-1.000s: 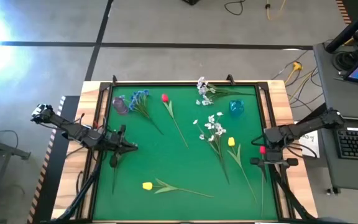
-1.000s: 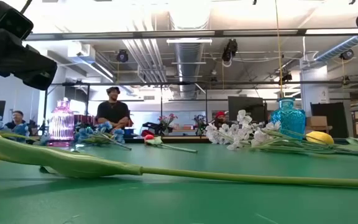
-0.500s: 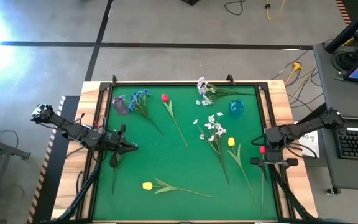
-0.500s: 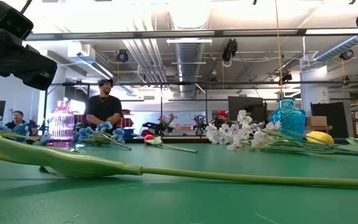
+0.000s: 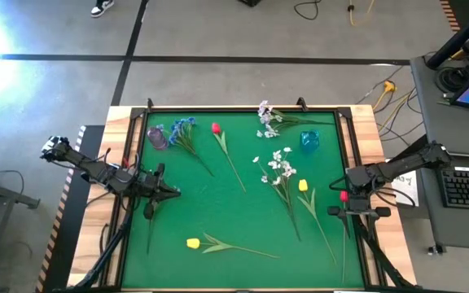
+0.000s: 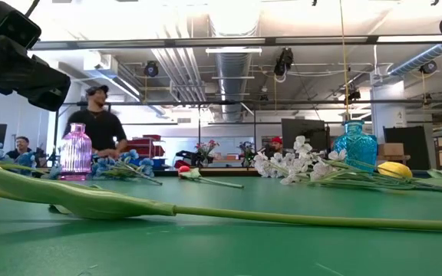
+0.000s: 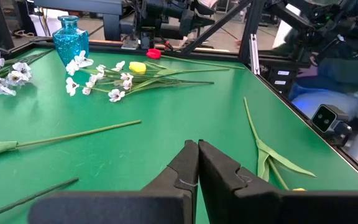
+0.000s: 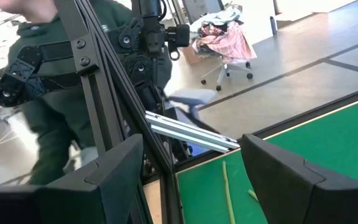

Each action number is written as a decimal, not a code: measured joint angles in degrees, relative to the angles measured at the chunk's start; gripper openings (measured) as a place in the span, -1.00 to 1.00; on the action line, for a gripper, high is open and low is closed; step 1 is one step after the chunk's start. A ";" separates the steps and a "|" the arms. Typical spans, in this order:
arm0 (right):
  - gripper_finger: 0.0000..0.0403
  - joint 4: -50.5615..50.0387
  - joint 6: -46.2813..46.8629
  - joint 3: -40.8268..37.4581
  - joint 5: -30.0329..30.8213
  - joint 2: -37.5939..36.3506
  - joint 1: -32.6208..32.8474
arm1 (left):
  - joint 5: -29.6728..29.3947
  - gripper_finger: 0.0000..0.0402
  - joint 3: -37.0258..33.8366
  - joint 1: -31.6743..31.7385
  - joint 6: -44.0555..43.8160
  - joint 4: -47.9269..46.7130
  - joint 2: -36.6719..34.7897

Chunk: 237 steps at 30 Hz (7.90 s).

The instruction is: Sort flowers into vase by color

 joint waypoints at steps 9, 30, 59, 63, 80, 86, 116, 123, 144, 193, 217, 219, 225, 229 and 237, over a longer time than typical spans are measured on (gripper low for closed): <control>0.30 0.00 0.00 0.02 0.00 0.02 0.02 | 0.00 -1.00 -0.01 0.01 0.01 0.01 0.00; 0.28 0.04 -4.15 0.00 0.00 0.02 0.02 | 0.01 -1.00 0.00 0.02 0.00 0.01 0.01; 0.26 36.96 -2.82 0.04 60.90 1.89 0.02 | -1.46 -1.00 -0.02 0.02 4.99 21.48 0.33; 0.27 36.85 2.88 0.34 77.51 4.64 0.00 | -2.13 -1.00 -0.02 0.07 11.24 35.34 0.25; 0.32 8.46 16.30 16.95 86.94 17.96 -2.58 | -4.63 -1.00 -0.02 0.07 10.17 50.28 1.42; 0.28 -11.27 25.30 24.86 91.89 20.05 -3.02 | -12.59 -1.00 0.84 0.18 6.81 48.86 8.96; 0.24 -14.81 29.17 31.89 95.87 29.35 -3.46 | -19.49 -1.00 23.47 0.17 -4.59 34.46 41.70; 0.18 -18.70 35.09 35.42 91.38 34.90 -5.25 | -22.14 -1.00 34.62 0.13 -13.99 8.22 47.65; 0.73 -37.13 53.76 44.36 79.72 59.02 -5.04 | -26.05 -1.00 41.42 0.17 -20.98 -8.08 53.84; -0.89 -27.79 39.73 51.56 91.49 61.44 -5.11 | -27.05 -1.00 41.24 0.17 -19.61 -7.14 54.04; -0.89 51.95 -3.43 41.29 84.65 63.41 -14.18 | -9.56 -1.00 41.24 0.13 -4.14 7.74 52.67; -0.89 59.96 -3.96 41.85 83.45 67.55 -15.48 | -8.60 -1.00 41.24 0.13 -2.68 9.92 50.82; -0.89 70.11 -2.71 49.65 77.56 79.27 -20.10 | -9.67 -1.00 44.69 0.13 -2.67 2.76 41.93; -0.89 69.83 -3.04 58.15 75.02 86.42 -22.21 | -10.94 -1.00 48.05 0.13 -6.28 -9.15 37.00; -0.89 69.94 -3.55 75.15 74.22 99.12 -25.15 | -18.02 -1.00 50.72 0.13 -5.79 -17.54 30.57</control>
